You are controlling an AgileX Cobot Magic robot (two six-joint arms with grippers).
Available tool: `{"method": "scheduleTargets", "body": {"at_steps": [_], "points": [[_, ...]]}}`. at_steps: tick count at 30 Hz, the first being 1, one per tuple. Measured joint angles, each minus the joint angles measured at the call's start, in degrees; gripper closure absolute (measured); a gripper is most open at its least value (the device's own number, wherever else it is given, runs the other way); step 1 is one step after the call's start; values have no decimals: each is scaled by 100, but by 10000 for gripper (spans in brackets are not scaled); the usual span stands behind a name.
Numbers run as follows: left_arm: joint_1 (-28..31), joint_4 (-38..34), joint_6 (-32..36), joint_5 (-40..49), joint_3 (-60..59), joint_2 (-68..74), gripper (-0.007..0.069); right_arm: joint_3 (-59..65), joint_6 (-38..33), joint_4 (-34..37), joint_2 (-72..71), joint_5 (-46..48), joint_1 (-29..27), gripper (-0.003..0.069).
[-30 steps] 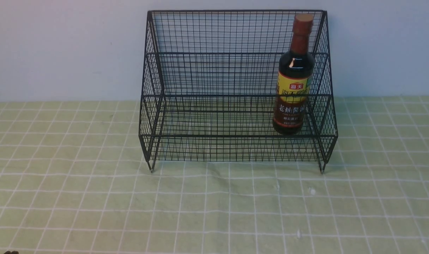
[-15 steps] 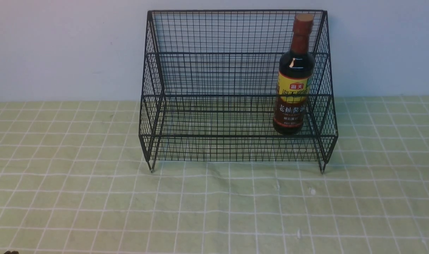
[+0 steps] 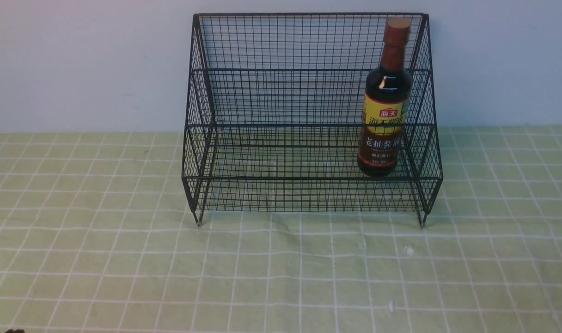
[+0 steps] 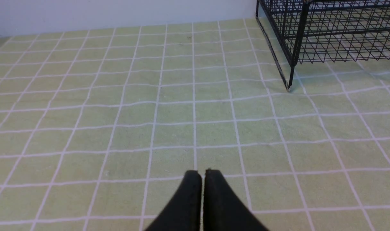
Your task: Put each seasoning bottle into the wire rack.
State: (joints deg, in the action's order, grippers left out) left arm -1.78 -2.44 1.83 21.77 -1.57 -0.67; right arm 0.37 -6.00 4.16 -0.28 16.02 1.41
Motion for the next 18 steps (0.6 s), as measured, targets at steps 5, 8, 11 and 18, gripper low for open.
{"method": "scheduleTargets", "body": {"at_steps": [5, 8, 11, 18], "points": [[0, 0, 0, 0, 0, 0, 629, 111, 82, -4, -38, 431, -145, 671], [0, 0, 0, 0, 0, 0, 629, 111, 87, -4, -38, 436, -150, 671], [0, 0, 0, 0, 0, 0, 629, 111, 87, -4, -38, 436, -150, 671], [0, 0, 0, 0, 0, 0, 629, 111, 87, -4, -38, 438, -150, 671]]}}
